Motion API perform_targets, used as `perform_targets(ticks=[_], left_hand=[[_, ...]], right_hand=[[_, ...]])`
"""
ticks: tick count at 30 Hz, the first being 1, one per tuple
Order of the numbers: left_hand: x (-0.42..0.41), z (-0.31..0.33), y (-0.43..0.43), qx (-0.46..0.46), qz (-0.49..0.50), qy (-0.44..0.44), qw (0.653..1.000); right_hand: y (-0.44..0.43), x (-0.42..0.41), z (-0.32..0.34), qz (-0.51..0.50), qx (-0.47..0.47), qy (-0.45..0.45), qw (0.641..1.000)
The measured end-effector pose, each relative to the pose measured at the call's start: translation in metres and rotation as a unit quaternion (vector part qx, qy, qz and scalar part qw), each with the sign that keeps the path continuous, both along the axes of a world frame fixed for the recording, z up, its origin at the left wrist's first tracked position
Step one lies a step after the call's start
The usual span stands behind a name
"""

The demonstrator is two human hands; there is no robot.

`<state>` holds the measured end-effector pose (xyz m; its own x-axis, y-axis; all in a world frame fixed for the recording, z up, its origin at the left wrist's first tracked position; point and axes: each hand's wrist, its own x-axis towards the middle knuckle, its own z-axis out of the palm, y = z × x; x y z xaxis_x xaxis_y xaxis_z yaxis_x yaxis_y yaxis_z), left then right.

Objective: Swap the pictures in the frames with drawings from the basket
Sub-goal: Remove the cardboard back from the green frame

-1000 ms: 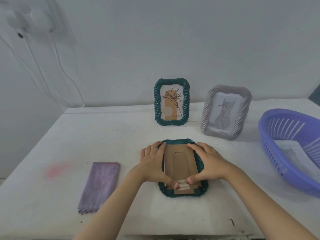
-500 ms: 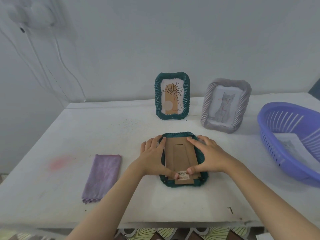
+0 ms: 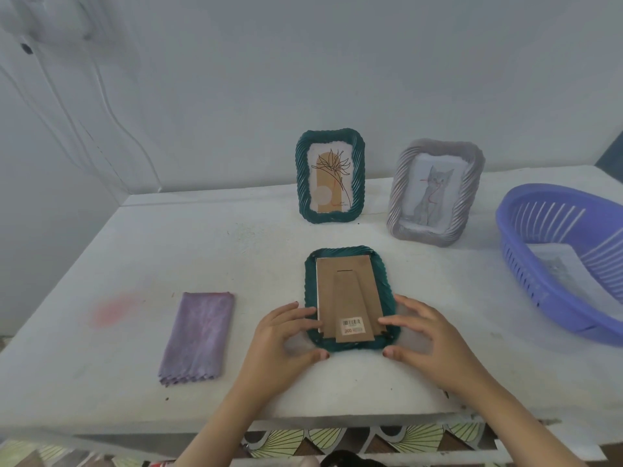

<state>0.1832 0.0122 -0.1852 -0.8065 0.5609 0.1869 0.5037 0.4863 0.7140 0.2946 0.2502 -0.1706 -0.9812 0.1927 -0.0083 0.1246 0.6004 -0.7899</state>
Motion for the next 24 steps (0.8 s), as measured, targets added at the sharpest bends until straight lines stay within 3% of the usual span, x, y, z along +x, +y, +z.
perform_targets(ticks=[15, 24], left_hand=[[0.0017, 0.0052, 0.0059, 0.006, 0.009, -0.036, 0.999], [0.0023, 0.0008, 0.0069, 0.012, 0.003, -0.023, 1.0]], right_hand=[[-0.0097, -0.0037, 0.0025, -0.049, -0.059, 0.005, 0.997], [-0.011, -0.0036, 0.001, -0.037, -0.039, -0.002, 0.999]])
